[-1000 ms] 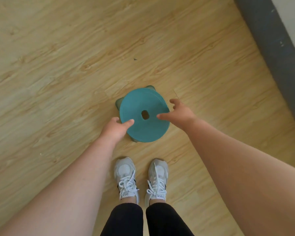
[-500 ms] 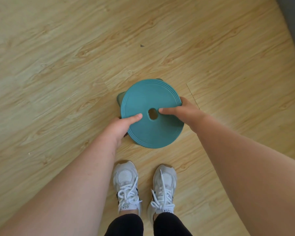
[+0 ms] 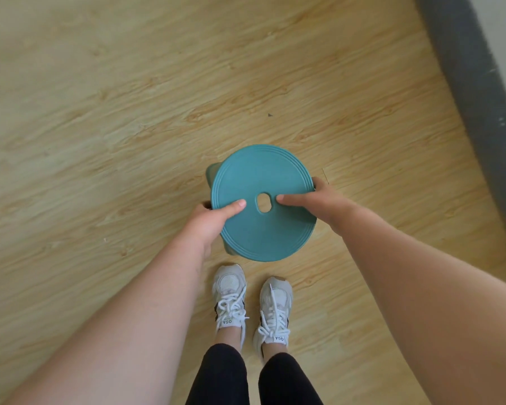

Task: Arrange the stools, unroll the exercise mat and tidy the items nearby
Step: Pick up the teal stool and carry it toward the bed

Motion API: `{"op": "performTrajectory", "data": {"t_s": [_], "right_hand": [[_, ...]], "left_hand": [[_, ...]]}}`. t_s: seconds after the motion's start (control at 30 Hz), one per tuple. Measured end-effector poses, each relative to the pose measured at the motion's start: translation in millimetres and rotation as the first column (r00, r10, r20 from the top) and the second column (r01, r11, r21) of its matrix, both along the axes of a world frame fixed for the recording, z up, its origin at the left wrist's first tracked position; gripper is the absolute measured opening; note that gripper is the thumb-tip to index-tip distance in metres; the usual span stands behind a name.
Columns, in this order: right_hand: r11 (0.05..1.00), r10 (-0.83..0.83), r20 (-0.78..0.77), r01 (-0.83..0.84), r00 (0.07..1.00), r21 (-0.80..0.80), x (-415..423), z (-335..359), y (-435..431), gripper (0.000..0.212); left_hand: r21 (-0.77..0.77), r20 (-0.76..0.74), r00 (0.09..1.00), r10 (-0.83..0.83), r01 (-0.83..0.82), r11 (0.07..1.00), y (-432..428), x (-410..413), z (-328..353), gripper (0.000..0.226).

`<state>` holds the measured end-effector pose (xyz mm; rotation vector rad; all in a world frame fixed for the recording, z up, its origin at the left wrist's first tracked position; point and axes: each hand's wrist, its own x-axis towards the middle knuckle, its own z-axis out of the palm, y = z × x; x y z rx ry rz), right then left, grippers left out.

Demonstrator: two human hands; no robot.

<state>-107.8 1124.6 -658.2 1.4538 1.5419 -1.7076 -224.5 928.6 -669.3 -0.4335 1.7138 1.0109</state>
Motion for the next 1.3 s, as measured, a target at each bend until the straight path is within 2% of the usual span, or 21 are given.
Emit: {"op": "performTrajectory", "data": {"t_s": [0.1,0.2,0.33,0.5,0.67,0.87,1.07,1.2,1.3], "right_hand": [[0.999,0.033,-0.043,-0.033,0.999,0.0,-19,42,-12,0.078],[0.998,0.07,-0.061,-0.069,0.996,0.005,-37,80,-26,0.072],[0.988,0.155,-0.1,-0.156,0.983,-0.002,-74,133,-54,0.066],[0.961,0.276,-0.098,-0.275,0.956,0.023,-129,172,-109,0.077],[0.937,0.349,-0.074,-0.347,0.934,0.039,-189,181,-176,0.086],[0.906,0.423,-0.063,-0.423,0.904,0.019,-279,182,-284,0.083],[0.868,0.494,-0.073,-0.497,0.866,-0.019,-355,193,-374,0.084],[0.861,0.506,-0.106,-0.509,0.856,-0.01,-418,203,-426,0.083],[0.862,0.498,-0.13,-0.506,0.857,-0.031,-458,205,-448,0.078]], "left_hand": [[-0.02,-0.052,0.995,0.08,-0.081,0.996,-16,-11,41,0.066],[-0.008,-0.065,0.989,0.132,-0.133,0.991,-33,-20,79,0.078],[-0.004,-0.134,0.968,0.212,-0.215,0.977,-70,-37,133,0.075],[0.022,-0.183,0.919,0.35,-0.352,0.936,-133,-58,162,0.059],[0.029,-0.156,0.894,0.421,-0.422,0.906,-205,-96,170,0.055],[-0.016,-0.174,0.882,0.438,-0.447,0.894,-321,-171,178,0.063],[-0.033,-0.212,0.87,0.446,-0.462,0.886,-413,-239,202,0.047],[-0.049,-0.25,0.823,0.51,-0.537,0.842,-463,-295,213,0.061],[-0.035,-0.235,0.827,0.511,-0.533,0.845,-483,-331,212,0.071]]}}
